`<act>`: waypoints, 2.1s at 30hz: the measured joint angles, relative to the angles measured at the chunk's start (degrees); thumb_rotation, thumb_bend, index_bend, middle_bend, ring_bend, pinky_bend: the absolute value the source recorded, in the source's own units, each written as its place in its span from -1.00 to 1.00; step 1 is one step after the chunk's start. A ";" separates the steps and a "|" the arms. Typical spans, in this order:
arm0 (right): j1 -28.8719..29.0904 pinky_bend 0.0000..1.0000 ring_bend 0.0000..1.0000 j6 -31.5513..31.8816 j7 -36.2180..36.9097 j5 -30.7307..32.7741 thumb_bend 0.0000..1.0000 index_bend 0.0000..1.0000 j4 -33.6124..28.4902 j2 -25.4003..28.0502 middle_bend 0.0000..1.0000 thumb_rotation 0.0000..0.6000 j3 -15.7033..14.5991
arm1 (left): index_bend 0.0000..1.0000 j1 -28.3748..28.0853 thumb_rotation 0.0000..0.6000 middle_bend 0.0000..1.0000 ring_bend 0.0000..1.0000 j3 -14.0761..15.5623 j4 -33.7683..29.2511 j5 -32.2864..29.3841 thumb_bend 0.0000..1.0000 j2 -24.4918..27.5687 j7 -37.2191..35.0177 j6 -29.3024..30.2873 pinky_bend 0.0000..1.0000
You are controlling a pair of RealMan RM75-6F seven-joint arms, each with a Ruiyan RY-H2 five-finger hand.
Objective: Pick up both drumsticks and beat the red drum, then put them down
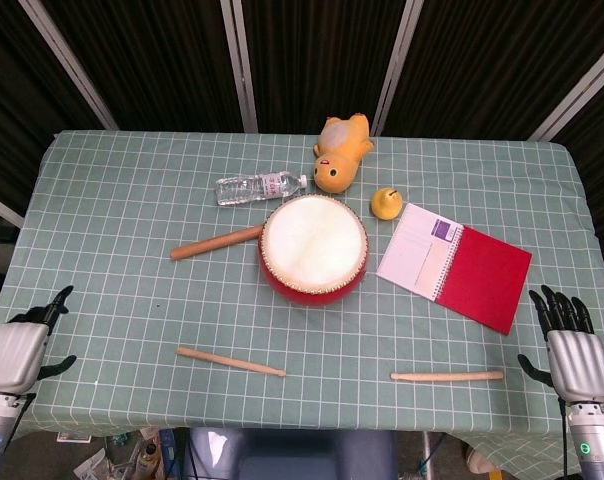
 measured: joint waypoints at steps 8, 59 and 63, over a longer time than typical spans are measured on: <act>-0.09 -1.00 -1.00 0.17 0.02 -0.18 -0.48 -1.00 -0.08 0.07 -1.00 1.00 -0.09 | -0.01 -4.68 1.00 1.00 1.00 -0.93 -4.71 -4.68 -0.56 -1.47 5.95 -8.53 1.00; 0.13 -1.00 -1.00 -0.65 1.82 -0.09 -0.47 -1.00 -0.05 0.72 -1.00 1.00 -0.20 | 0.51 -19.02 1.00 1.00 1.00 -1.71 -3.66 -24.94 0.09 -23.84 28.22 -14.22 1.00; 0.16 -1.00 -1.00 -0.63 1.76 -0.12 -0.48 -1.00 -0.33 0.73 -1.00 1.00 -0.18 | 0.51 -18.08 1.00 1.00 1.00 -2.54 -6.91 -22.38 0.09 -19.54 24.12 -12.04 1.00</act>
